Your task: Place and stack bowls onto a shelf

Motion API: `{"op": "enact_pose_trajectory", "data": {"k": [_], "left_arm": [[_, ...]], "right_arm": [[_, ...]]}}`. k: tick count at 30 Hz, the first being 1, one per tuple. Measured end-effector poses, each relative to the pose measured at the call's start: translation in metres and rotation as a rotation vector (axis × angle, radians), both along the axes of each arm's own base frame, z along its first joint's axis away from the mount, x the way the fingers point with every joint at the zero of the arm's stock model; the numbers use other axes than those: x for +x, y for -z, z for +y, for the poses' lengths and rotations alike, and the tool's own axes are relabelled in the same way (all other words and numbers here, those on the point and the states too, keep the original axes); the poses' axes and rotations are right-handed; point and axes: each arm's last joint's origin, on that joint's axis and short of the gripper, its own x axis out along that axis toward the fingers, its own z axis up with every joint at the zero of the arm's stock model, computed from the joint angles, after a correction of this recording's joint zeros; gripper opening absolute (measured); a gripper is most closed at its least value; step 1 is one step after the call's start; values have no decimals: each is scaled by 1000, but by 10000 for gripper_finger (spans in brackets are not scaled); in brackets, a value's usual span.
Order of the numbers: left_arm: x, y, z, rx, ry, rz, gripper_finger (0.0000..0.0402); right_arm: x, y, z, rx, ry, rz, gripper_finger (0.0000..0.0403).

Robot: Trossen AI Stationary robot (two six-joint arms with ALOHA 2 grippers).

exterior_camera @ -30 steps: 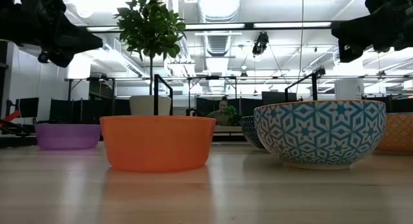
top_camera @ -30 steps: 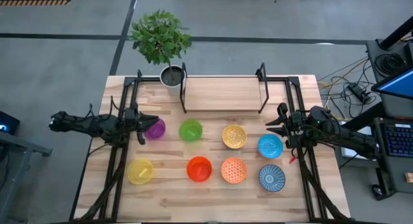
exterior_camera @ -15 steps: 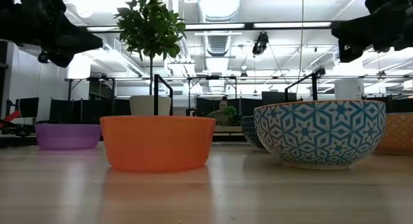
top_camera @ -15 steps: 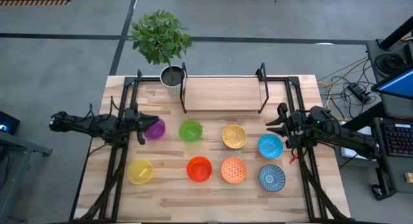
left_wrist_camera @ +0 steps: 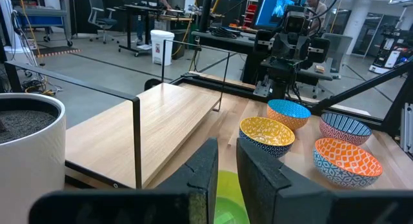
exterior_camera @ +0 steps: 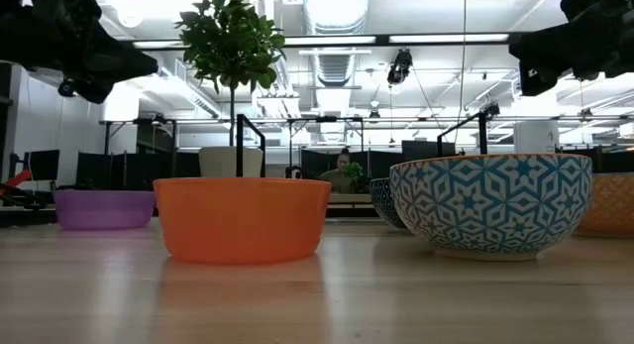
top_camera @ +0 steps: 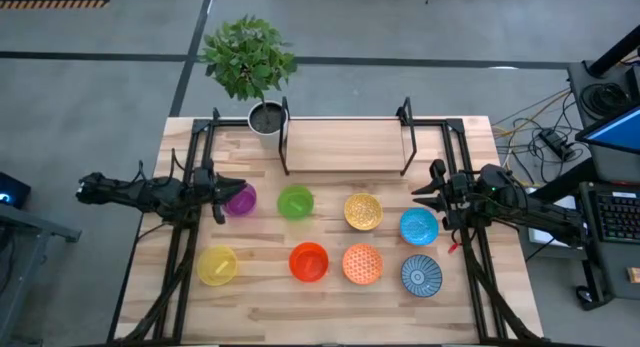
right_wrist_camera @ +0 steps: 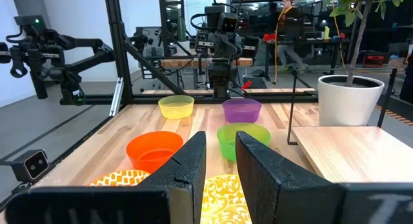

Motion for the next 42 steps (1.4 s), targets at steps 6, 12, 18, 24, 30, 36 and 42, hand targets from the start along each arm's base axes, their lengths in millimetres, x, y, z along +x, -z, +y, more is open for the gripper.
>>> {"op": "enact_pose_trajectory", "data": {"k": [6, 12, 18, 24, 30, 36, 42], "left_arm": [[0, 0, 0, 0, 0, 0, 39], [0, 0, 0, 0, 0, 0, 39], [0, 0, 0, 0, 0, 0, 39], [0, 0, 0, 1, 0, 1, 39], [0, 0, 0, 27, 2, 9, 39], [0, -3, 0, 11, 1, -28, 39], [0, -6, 0, -38, -1, -75, 39]], "right_arm": [[0, 0, 0, 0, 0, 0, 75], [0, 0, 0, 0, 0, 0, 75], [0, 0, 0, 0, 0, 0, 75], [0, 0, 0, 0, 0, 0, 75], [0, 0, 0, 0, 0, 0, 75], [0, 0, 0, 0, 0, 0, 75], [0, 0, 0, 226, -3, 25, 75]]}}
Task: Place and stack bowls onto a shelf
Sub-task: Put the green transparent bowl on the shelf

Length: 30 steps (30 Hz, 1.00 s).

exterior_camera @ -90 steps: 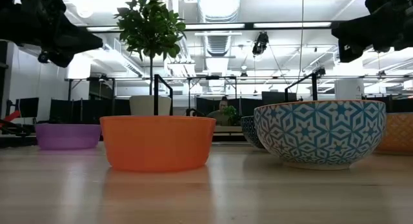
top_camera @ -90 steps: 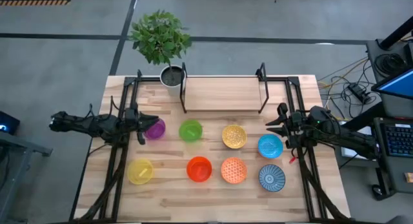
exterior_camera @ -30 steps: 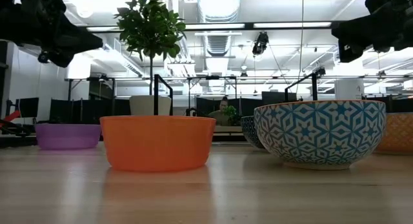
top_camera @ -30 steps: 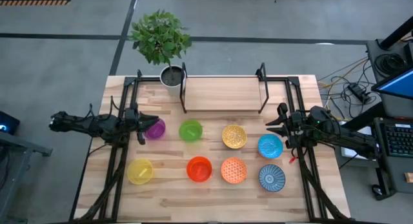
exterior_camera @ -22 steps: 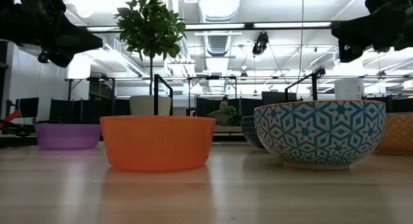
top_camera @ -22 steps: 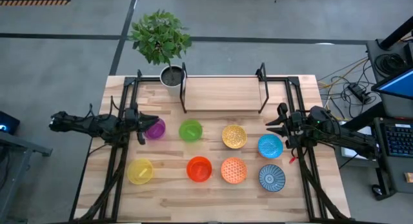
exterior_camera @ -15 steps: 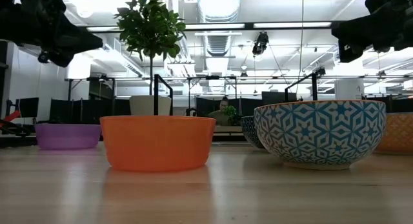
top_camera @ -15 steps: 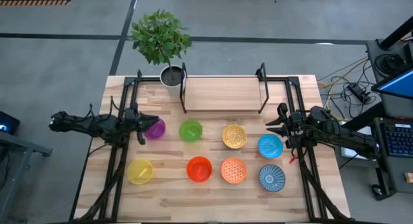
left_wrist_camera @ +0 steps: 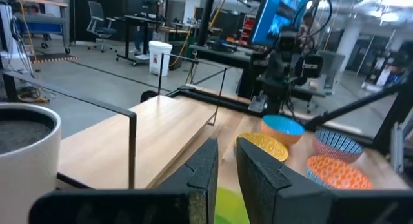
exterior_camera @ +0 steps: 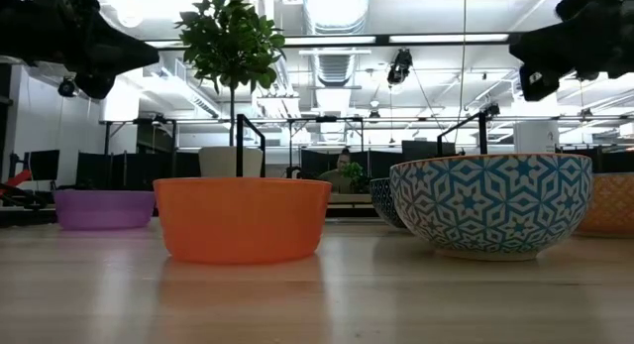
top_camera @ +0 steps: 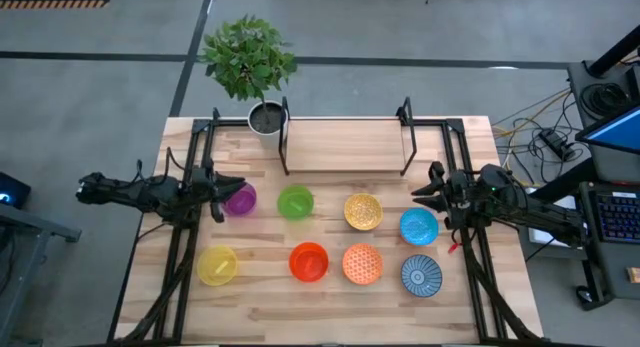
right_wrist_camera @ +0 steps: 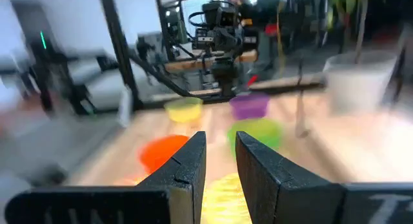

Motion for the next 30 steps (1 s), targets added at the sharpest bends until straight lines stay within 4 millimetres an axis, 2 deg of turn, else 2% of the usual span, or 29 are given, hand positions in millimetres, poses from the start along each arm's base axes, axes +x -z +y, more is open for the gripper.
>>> {"op": "enact_pose_trajectory", "data": {"k": [9, 14, 20, 25, 30], "left_arm": [[0, -4, 0, -44, 0, -52, 39], [0, -11, 0, -57, 6, -125, 39], [-2, -23, 0, -70, 27, -255, 39], [-5, -32, 1, -84, 20, -352, 39], [-1, -33, 0, -171, 33, -383, 39]], "right_arm": [[1, -5, -5, 103, 155, -41, 75], [7, -9, -8, 84, 186, -71, 75], [24, -14, -13, 55, 193, -111, 75], [45, -15, -21, 44, 240, -7, 75], [58, -29, -26, 40, 247, 50, 75]]}}
